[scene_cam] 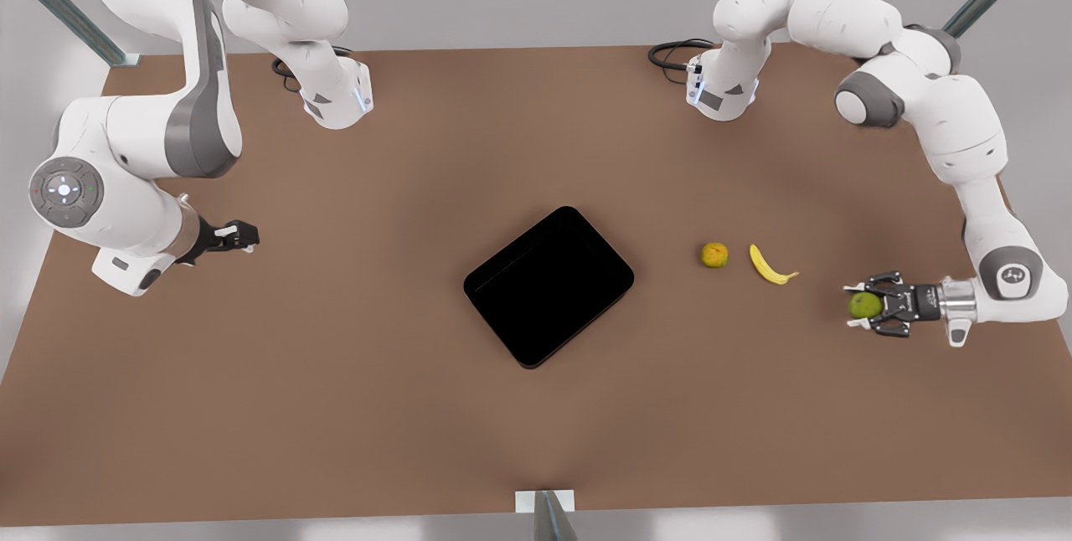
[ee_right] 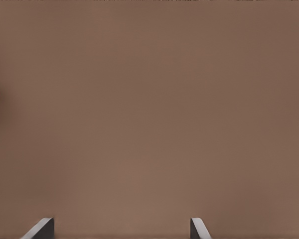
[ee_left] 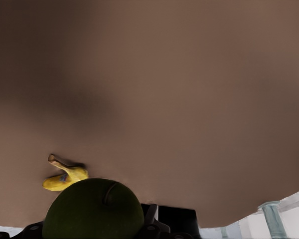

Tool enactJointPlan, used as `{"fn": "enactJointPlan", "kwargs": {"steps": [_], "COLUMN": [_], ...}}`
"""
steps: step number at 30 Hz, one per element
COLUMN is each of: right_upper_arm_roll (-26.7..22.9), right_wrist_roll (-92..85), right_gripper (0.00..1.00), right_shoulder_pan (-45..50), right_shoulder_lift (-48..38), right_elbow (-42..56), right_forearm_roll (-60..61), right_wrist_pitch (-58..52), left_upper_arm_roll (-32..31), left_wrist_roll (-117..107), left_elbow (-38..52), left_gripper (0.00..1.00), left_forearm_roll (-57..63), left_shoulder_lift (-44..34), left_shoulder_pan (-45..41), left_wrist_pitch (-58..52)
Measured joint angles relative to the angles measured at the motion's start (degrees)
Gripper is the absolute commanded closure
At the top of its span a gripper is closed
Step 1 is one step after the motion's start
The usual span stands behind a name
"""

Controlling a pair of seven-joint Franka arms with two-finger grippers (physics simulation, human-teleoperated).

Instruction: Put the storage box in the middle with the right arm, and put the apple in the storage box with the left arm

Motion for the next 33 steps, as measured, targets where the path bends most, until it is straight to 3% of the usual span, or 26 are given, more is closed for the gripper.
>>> {"fn": "enactJointPlan", "kwargs": {"steps": [2, 4, 8, 11, 13, 16, 17, 19, 20, 21, 22, 31, 33], "right_upper_arm_roll": [0.0, -0.1, -0.3, -0.4, -0.4, -0.4, -0.4, -0.6, -0.6, -0.6, -0.6, -0.6, -0.6], "right_wrist_roll": [0.0, -0.1, -0.3, -0.3, -0.2, -0.1, -0.1, 0.1, 0.3, 0.3, 0.2, 0.1, -0.1], "right_gripper": [0.0, 0.0, 0.0, 0.0, 0.0, 0.0, 0.0, 0.0, 0.0, 0.0, 0.0, 0.0, 0.0], "right_shoulder_pan": [0.0, 0.0, -0.1, 0.0, 0.0, 0.1, 0.1, 0.8, 0.9, 0.7, 0.8, 0.8, 0.8], "right_shoulder_lift": [0.0, 0.0, -0.5, -0.6, -0.7, -0.9, -0.9, -0.9, -0.9, -0.9, -0.8, -0.9, -0.9], "right_elbow": [-0.1, -0.1, -0.2, -0.3, -0.3, -0.4, -0.4, -0.4, -0.4, -0.5, -0.5, -0.4, -0.4], "right_forearm_roll": [0.0, 0.0, -0.1, -0.1, -0.1, -0.1, -0.1, -0.1, -0.1, -0.2, -0.1, -0.2, -0.2], "right_wrist_pitch": [0.0, 0.0, 0.0, 0.0, 0.0, 0.0, 0.0, 0.0, 0.0, 0.0, 0.0, 0.0, 0.0], "left_upper_arm_roll": [-2.9, -4.3, -5.5, -5.6, -9.6, -18.7, -18.6, -18.5, -18.6, -18.6, -18.6, -19.0, -18.5], "left_wrist_roll": [-1.0, -5.0, -22.4, -37.6, -50.4, -72.5, -78.0, -83.3, -83.4, -83.4, -82.7, -82.0, -80.6], "left_elbow": [-11.9, -19.6, -24.4, -24.1, -22.9, -15.5, -10.0, -8.9, -9.3, -9.3, -9.3, -9.0, -9.5], "left_gripper": [0.51, 0.51, 0.51, 0.5, 0.5, 0.5, 0.49, 0.49, 0.3, 0.05, 0.0, 0.0, 0.0], "left_forearm_roll": [3.8, 9.1, 16.2, 17.7, 17.7, 18.3, 18.8, 19.4, 19.7, 20.4, 21.3, 26.8, 27.0], "left_shoulder_lift": [-12.6, -20.3, -26.4, -26.6, -26.1, -20.6, -16.8, -16.0, -16.0, -15.4, -15.4, -15.7, -19.8], "left_shoulder_pan": [-7.0, -13.6, -28.8, -39.3, -42.6, -44.7, -47.9, -50.8, -51.8, -52.2, -52.2, -52.2, -51.0], "left_wrist_pitch": [8.3, 14.4, 21.7, 25.3, 30.0, 34.7, 34.9, 36.5, 37.3, 37.5, 37.2, 36.4, 33.9]}}
